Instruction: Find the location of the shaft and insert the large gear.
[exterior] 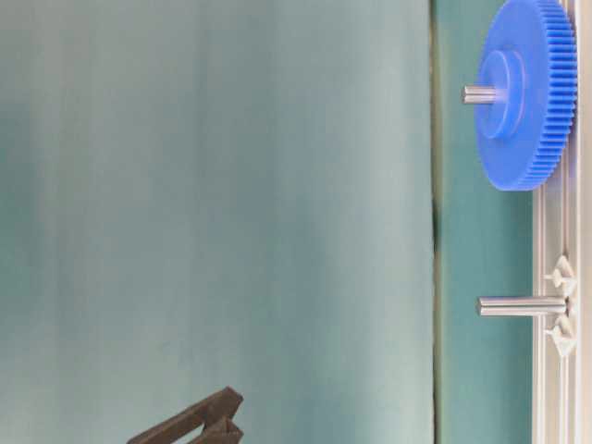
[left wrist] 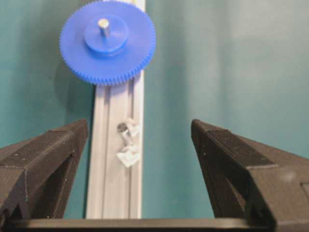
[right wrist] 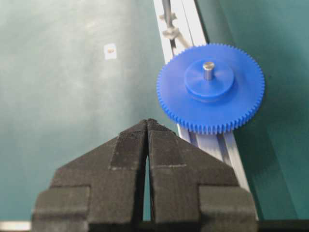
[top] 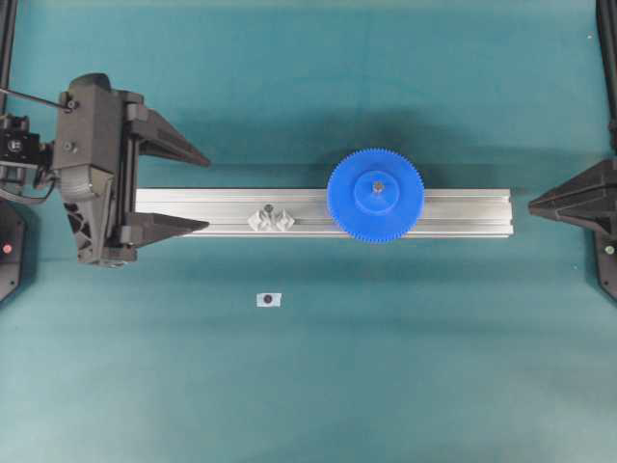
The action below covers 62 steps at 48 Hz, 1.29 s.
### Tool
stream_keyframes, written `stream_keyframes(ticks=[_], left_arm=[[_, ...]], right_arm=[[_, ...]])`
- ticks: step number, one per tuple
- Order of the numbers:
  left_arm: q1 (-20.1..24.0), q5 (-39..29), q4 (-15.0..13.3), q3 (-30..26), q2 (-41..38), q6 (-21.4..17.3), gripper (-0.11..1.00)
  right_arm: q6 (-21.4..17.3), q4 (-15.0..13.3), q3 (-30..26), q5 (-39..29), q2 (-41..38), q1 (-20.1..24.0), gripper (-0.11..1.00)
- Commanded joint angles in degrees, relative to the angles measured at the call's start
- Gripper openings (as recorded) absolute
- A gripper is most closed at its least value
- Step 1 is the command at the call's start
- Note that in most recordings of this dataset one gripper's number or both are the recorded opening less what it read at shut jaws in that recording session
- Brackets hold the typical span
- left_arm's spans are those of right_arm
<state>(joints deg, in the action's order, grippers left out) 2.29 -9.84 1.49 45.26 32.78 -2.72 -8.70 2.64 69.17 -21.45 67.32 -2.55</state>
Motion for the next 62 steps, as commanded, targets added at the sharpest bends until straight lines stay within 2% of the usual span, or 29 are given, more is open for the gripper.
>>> stream_keyframes(ticks=[1,49,62], left_arm=[[-0.18,0.44,0.18,-0.44,0.88,-0.09,0.86],[-0.18,0.44,0.09,0.88,2.46,0.0,0.86],[-0.18,0.44,0.09,2.11,5.19,0.0,0.86]], right_arm=[[-0.35,-0.09,-0.35,0.53,-0.44,-0.18,0.02],[-0.35,0.0,-0.26,0.53,-0.44,-0.18,0.02],[-0.35,-0.09,-0.26,0.53,-0.44,-0.18,0.02]])
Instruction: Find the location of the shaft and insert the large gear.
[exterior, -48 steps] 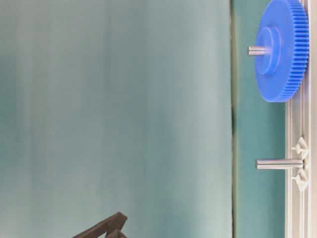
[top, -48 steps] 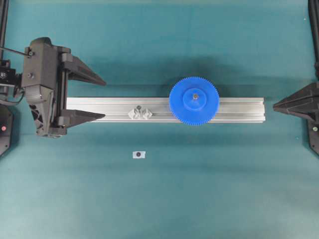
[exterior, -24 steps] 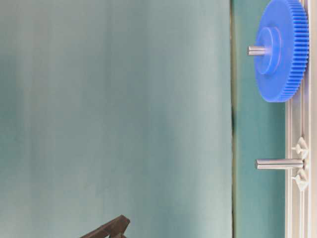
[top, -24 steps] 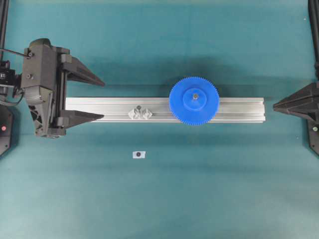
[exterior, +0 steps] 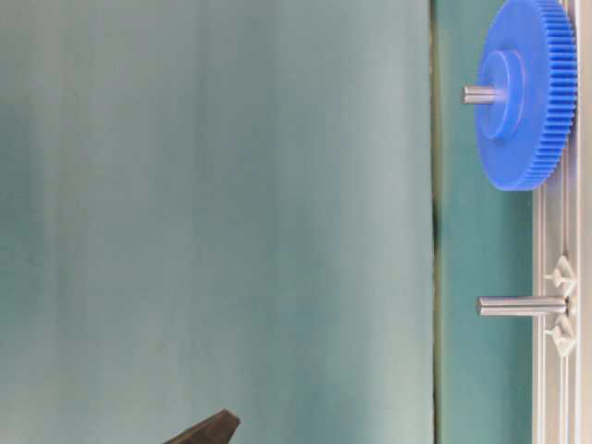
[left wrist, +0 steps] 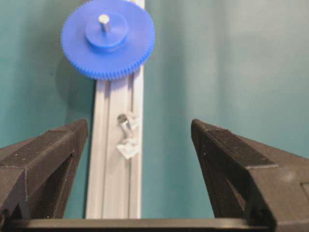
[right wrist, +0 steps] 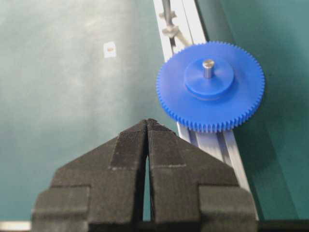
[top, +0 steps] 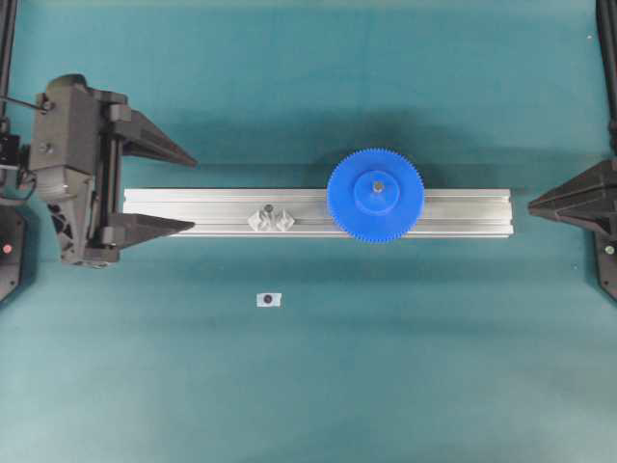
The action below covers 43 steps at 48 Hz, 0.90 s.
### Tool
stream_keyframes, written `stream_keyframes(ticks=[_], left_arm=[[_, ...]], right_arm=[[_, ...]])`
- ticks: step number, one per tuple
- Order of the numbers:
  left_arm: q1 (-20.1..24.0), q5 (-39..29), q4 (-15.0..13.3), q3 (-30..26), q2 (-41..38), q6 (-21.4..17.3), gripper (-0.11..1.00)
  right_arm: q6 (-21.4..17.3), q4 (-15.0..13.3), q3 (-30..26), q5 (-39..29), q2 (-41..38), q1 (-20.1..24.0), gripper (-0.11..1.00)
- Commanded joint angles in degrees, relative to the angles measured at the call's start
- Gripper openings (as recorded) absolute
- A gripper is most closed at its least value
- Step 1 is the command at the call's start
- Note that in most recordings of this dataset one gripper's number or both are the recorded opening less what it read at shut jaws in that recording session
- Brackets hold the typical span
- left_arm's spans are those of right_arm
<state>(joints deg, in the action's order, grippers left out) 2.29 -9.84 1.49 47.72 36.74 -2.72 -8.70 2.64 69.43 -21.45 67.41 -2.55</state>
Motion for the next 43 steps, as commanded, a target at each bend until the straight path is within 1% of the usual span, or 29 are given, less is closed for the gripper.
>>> stream_keyframes(ticks=[1,11,43], left_arm=[[-0.18,0.44,0.09,-0.26,1.49,0.0,0.86],[-0.18,0.44,0.18,0.88,3.08,0.18,0.86],[-0.18,0.53,0.18,1.05,2.81,0.09,0.86]], right_arm=[[-0.35,-0.09,-0.53,0.53,-0.44,-0.18,0.02],[-0.35,-0.09,-0.44,0.53,-0.44,-0.18,0.02],[-0.35,-0.09,-0.35,0.53,-0.44,-0.18,0.02]])
